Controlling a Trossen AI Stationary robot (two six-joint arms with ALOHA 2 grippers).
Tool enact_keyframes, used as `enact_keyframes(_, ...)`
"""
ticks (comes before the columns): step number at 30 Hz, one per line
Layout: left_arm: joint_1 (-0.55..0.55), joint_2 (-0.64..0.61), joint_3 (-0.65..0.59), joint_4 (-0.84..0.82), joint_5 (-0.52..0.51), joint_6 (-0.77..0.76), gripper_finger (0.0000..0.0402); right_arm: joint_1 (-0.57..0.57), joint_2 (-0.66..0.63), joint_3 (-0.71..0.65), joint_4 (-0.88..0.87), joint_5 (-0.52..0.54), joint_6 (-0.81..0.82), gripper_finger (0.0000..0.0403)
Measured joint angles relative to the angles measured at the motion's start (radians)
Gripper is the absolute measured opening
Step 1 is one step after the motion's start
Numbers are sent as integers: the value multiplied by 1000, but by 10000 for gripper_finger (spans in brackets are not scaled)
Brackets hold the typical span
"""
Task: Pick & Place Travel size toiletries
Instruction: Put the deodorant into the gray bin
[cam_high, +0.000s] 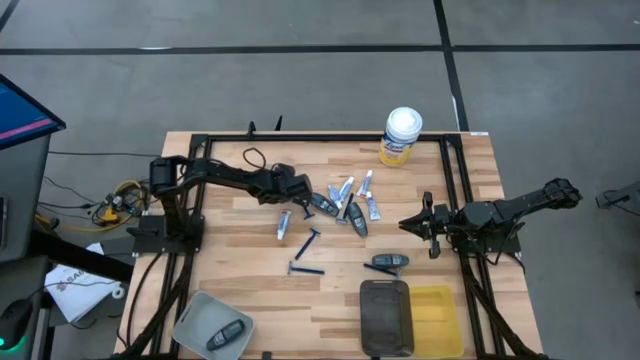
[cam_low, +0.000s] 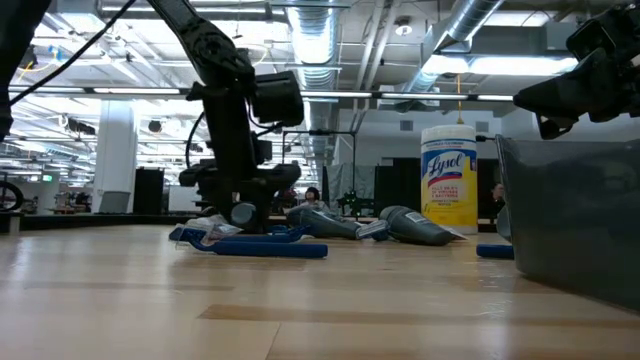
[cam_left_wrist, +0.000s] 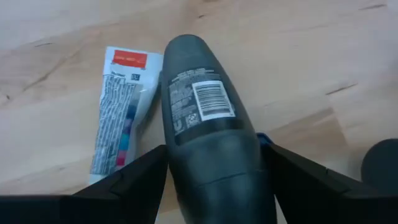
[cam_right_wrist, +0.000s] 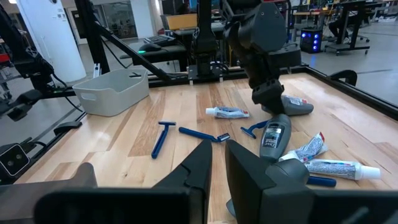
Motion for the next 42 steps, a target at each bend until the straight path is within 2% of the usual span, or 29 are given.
enact_keyframes(4, 0, -3, -1, 0, 4, 1, 249, 0, 0, 0, 0, 0, 0, 40)
enact_keyframes(11, 5, -3, -1, -2, 6, 5, 205, 0, 0, 0, 0, 0, 0, 40)
enact_keyframes(18, 6, -5, -2, -2, 13, 5, 219, 0, 0, 0, 0, 0, 0, 40)
enact_keyframes(23, 6, -35, -7, -9, 37, 14, 206, 0, 0, 0, 0, 0, 0, 40)
enact_keyframes(32, 3, -185, -5, -1, 13, 56, 206, 0, 0, 0, 0, 0, 0, 40)
enact_keyframes(37, -38, -324, -5, -14, 74, 158, 207, 0, 0, 0, 0, 0, 0, 40)
enact_keyframes(42, -143, -478, -4, -44, 160, 233, 208, 0, 0, 0, 0, 0, 0, 40)
